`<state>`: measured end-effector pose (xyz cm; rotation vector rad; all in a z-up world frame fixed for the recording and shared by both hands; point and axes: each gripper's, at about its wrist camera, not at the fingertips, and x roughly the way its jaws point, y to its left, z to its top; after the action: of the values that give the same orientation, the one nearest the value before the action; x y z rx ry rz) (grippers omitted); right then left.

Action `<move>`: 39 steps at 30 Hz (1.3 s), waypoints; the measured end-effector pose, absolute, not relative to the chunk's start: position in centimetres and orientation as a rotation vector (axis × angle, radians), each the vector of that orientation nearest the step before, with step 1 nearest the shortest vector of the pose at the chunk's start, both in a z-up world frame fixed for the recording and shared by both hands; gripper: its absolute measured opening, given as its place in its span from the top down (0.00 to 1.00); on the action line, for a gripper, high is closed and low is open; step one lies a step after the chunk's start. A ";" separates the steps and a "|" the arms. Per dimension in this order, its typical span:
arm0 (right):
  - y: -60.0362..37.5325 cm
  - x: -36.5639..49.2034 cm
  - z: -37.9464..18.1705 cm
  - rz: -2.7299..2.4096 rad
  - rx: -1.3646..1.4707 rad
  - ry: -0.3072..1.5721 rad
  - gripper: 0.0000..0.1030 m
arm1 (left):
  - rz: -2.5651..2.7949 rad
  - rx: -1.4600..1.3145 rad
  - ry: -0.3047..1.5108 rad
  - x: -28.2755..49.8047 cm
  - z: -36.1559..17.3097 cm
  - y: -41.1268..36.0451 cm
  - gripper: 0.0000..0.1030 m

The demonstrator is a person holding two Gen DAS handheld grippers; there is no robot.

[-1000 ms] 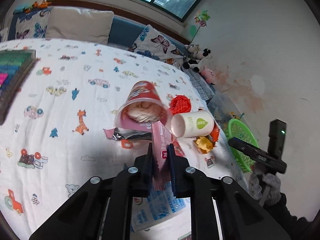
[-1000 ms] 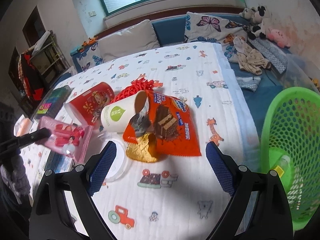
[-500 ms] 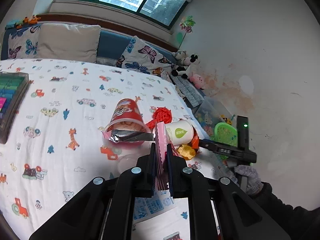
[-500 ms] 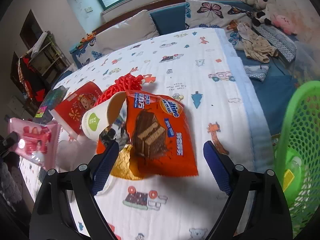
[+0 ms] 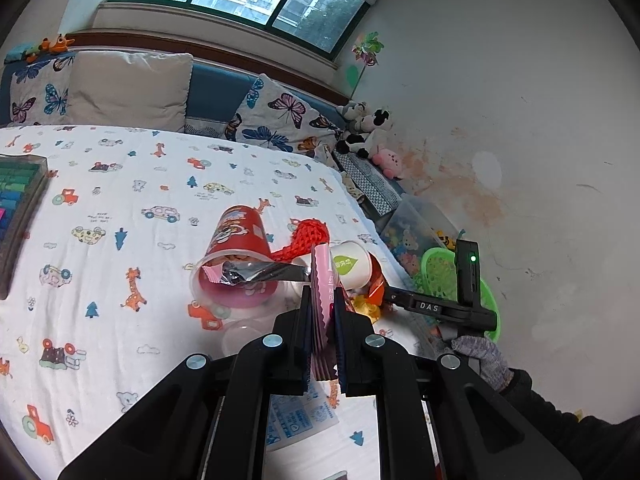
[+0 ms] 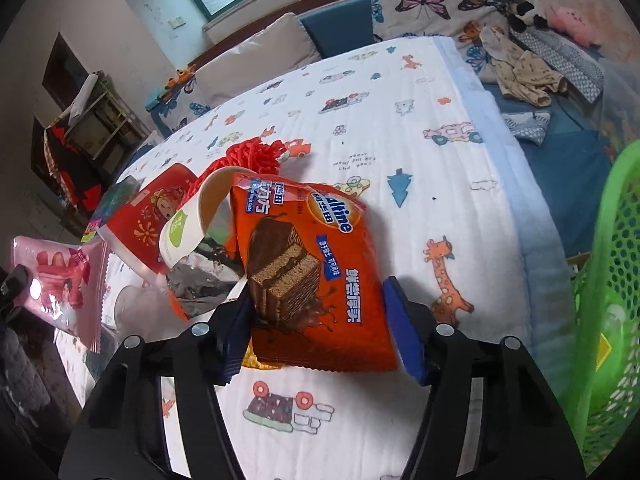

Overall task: Collect trash
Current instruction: 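Drop the wafer pack into the basket with the right tool while the left tool drops the wipes pack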

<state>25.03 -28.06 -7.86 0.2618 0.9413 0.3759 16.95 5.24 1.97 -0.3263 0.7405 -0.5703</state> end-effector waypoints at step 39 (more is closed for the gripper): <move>-47.6 12.5 -5.3 -0.104 0.298 0.854 0.26 | -0.891 -0.126 0.769 20.5 6.2 -17.9 0.91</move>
<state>12.50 -47.64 -5.28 0.2980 0.8541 -0.1040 20.48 -17.85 6.24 -0.1260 0.7695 -0.8910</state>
